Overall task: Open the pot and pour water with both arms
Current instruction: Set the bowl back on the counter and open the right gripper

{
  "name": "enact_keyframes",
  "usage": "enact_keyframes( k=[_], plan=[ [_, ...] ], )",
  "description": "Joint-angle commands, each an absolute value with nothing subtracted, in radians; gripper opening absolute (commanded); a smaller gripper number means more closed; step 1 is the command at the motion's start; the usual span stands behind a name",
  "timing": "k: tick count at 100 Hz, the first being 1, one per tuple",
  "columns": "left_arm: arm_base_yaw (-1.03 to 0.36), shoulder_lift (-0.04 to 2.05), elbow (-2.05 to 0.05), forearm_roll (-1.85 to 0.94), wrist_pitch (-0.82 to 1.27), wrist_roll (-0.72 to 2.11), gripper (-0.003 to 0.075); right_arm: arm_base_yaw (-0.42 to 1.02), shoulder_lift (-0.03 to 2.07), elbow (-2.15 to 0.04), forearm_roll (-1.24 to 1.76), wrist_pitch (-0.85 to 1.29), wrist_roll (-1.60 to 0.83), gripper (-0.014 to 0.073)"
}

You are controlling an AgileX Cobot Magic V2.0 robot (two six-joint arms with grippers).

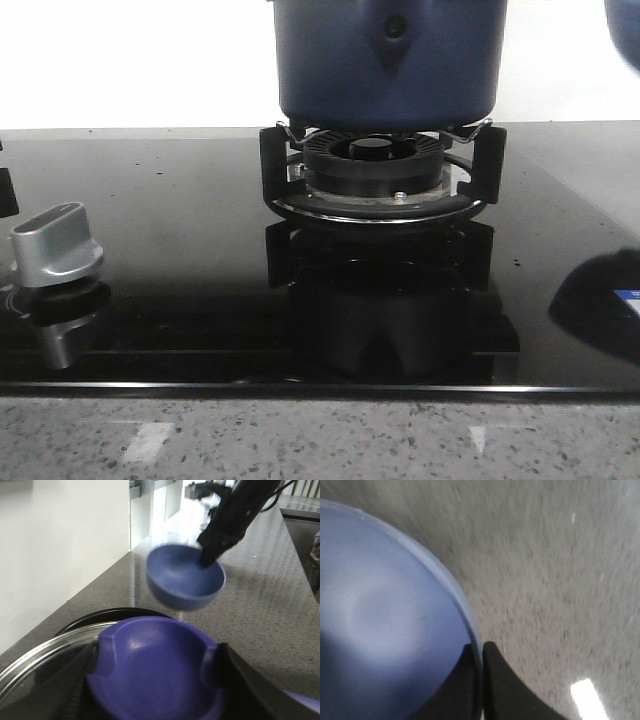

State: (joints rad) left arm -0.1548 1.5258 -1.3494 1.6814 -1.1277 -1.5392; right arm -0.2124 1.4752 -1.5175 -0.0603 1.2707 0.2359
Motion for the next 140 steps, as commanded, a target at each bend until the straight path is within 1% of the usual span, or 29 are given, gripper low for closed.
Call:
enact_keyframes(
  k=[1,11,25,33,40,47,52,57,62,65,79,82,86,91,94,96,101,103,106,107,129,140],
  plan=[
    [-0.179,1.492,-1.386,1.567,-1.118,-1.548,0.0284,-0.234,1.426,-1.469,-0.036,1.241,0.219,-0.0067],
    [-0.191,1.496,-1.386,1.567,-1.114,-1.548,0.0284,-0.234,1.426,-1.391,-0.036,1.241,0.211,-0.0067],
    [-0.193,1.496,-1.386,1.565,-1.112,-1.548,0.0284,-0.234,1.426,-1.337,-0.042,1.237,0.211,-0.0065],
    [-0.193,1.496,-1.386,1.565,-1.112,-1.548,0.0284,-0.234,1.426,-1.335,-0.045,1.232,0.211,-0.0036],
    [-0.195,1.496,-1.386,1.565,-1.112,-1.548,0.0284,-0.234,1.422,-1.335,-0.047,1.224,0.224,0.0042],
    [-0.196,1.496,-1.386,1.563,-1.112,-1.548,0.0284,-0.234,1.419,-1.335,-0.047,1.218,0.224,0.0162],
    [-0.196,1.496,-1.386,1.558,-1.112,-1.548,0.0284,-0.234,1.413,-1.335,-0.047,1.211,0.236,0.0263],
    [-0.196,1.496,-1.386,1.557,-1.112,-1.548,0.0284,-0.234,1.402,-1.335,-0.047,1.193,0.244,0.0336],
    [-0.196,1.496,-1.386,1.554,-1.112,-1.548,0.0284,-0.234,1.380,-1.335,-0.047,1.163,0.244,0.0387],
    [-0.196,1.496,-1.386,1.554,-1.112,-1.548,0.0284,-0.234,1.364,-1.335,-0.044,1.144,0.246,0.0394],
    [-0.196,1.496,-1.386,1.521,-1.112,-1.539,0.0284,-0.234,1.264,-1.335,0.020,1.046,0.246,0.0391],
    [-0.196,1.496,-1.386,1.506,-1.112,-1.530,0.0284,-0.234,1.233,-1.335,0.036,1.024,0.246,0.0381],
    [-0.196,1.498,-1.386,1.485,-1.112,-1.516,0.0284,-0.234,1.200,-1.335,0.053,1.007,0.246,0.0345],
    [-0.200,1.499,-1.386,1.465,-1.107,-1.501,0.0284,-0.234,1.147,-1.335,0.084,0.986,0.246,0.0268],
    [-0.204,1.500,-1.386,1.453,-1.101,-1.485,0.0284,-0.232,1.120,-1.335,0.105,0.975,0.234,0.0196],
    [-0.208,1.500,-1.386,1.448,-1.093,-1.478,0.0284,-0.229,1.100,-1.335,0.119,0.970,0.218,0.0165],
    [-0.222,1.500,-1.386,1.446,-1.068,-1.456,0.0284,-0.213,1.055,-1.335,0.132,0.963,0.195,0.0038],
    [-0.230,1.500,-1.386,1.444,-1.054,-1.445,0.0284,-0.203,1.037,-1.335,0.135,0.959,0.187,0.0006],
    [-0.242,1.502,-1.386,1.442,-1.035,-1.432,0.0284,-0.182,1.012,-1.334,0.139,0.953,0.172,-0.0069],
    [-0.248,1.501,-1.386,1.442,-1.026,-1.430,0.0284,-0.178,1.006,-1.334,0.139,0.953,0.168,-0.0076],
    [-0.345,1.537,-1.387,1.377,-0.878,-1.349,0.0284,-0.057,0.866,-1.304,0.139,0.964,0.159,-0.0068],
    [-0.354,1.570,-1.392,1.311,-0.873,-1.345,0.0284,-0.032,0.800,-1.272,0.139,0.968,0.159,-0.0068]
  ],
)
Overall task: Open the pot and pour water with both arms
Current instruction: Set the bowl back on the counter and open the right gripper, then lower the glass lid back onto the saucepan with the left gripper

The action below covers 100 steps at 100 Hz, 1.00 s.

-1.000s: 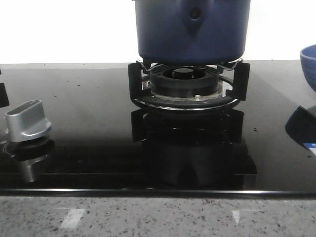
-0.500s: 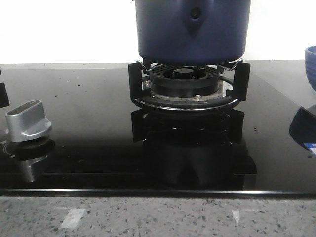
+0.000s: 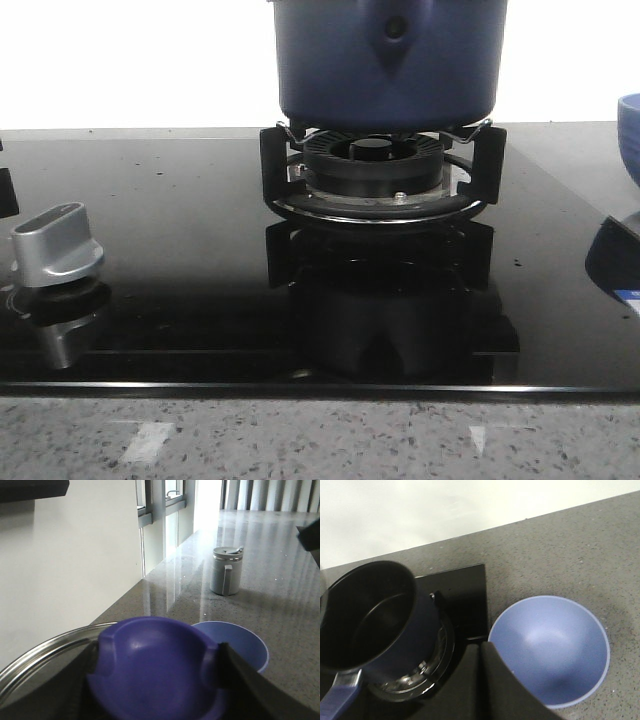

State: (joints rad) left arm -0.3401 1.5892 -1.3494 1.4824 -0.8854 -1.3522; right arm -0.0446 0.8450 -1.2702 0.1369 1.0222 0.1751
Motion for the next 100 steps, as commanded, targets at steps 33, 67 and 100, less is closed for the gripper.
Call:
enact_keyframes(
  k=[33,67,100],
  plan=[
    [-0.384,1.650,-1.395,1.207,-0.901,-1.345,0.0284,-0.025,0.674,-1.170,0.135,0.925,0.153,-0.0068],
    [-0.424,1.668,-1.397,1.216,-0.907,-1.339,0.0284,-0.025,0.674,-1.134,0.135,0.920,0.153,-0.0068],
    [-0.473,1.678,-1.483,1.320,-0.819,-1.339,0.0284,-0.025,0.674,-1.134,0.135,0.908,0.153,-0.0068]
  ],
)
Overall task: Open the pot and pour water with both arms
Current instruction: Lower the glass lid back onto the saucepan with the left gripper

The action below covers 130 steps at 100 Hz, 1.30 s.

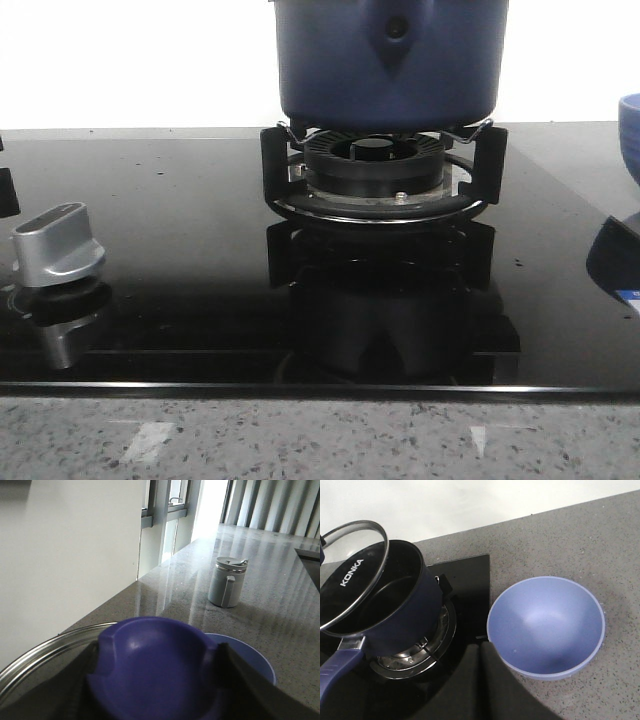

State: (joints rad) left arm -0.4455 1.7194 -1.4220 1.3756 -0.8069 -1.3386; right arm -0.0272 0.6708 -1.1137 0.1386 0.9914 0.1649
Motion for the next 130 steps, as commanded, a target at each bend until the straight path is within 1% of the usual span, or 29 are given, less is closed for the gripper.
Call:
enact_keyframes(
  k=[1,17,43,52,82,130],
  plan=[
    [-0.476,1.680,-1.487,1.322,-0.819,-1.339,0.0284,-0.025,0.674,-1.134,0.135,0.908,0.153,-0.0068],
    [-0.480,1.699,-1.501,1.327,-0.818,-1.370,0.0284,-0.025,0.674,-1.134,0.135,0.910,0.153,-0.0068],
    [-0.480,1.703,-1.501,1.460,-0.796,-1.500,0.0284,-0.025,0.674,-1.134,0.135,0.921,0.153,-0.0068],
    [-0.480,1.703,-1.501,1.471,-0.786,-1.503,0.0284,-0.025,0.674,-1.134,0.135,0.919,0.153,-0.0068],
    [-0.480,1.703,-1.501,1.471,-0.681,-1.529,0.0284,-0.025,0.674,-1.134,0.135,0.919,0.153,-0.0068],
    [-0.480,1.736,-1.501,1.469,-0.732,-1.529,0.0284,-0.025,0.674,-1.115,0.135,0.908,0.153,-0.0068]
  ],
)
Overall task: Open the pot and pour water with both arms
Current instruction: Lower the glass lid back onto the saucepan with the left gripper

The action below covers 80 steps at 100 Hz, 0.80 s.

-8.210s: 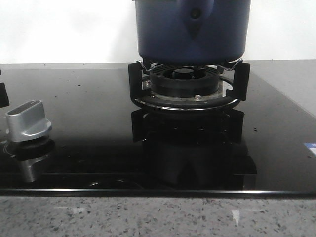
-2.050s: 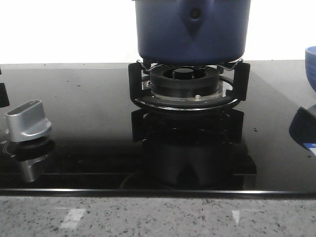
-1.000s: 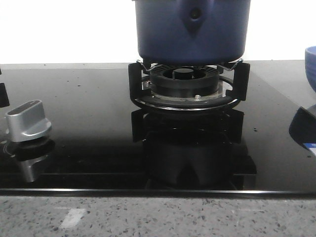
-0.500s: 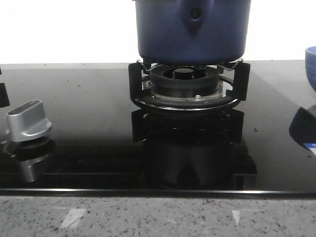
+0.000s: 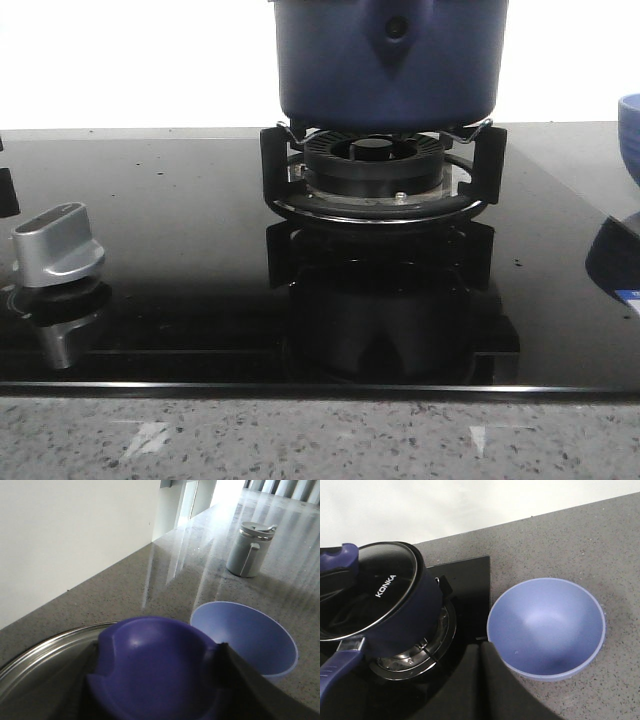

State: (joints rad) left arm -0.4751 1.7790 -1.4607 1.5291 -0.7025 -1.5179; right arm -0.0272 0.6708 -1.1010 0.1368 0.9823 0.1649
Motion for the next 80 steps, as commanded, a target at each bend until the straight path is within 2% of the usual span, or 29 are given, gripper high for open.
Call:
enact_keyframes(
  k=[1,80],
  plan=[
    [-0.480,1.736,-1.501,1.469,-0.732,-1.529,0.0284,-0.025,0.674,-1.115,0.135,0.908,0.153,-0.0068],
    [-0.480,1.736,-1.501,1.417,-0.669,-1.497,0.0284,-0.025,0.672,-1.103,0.150,0.867,0.153,-0.0068]
  ],
)
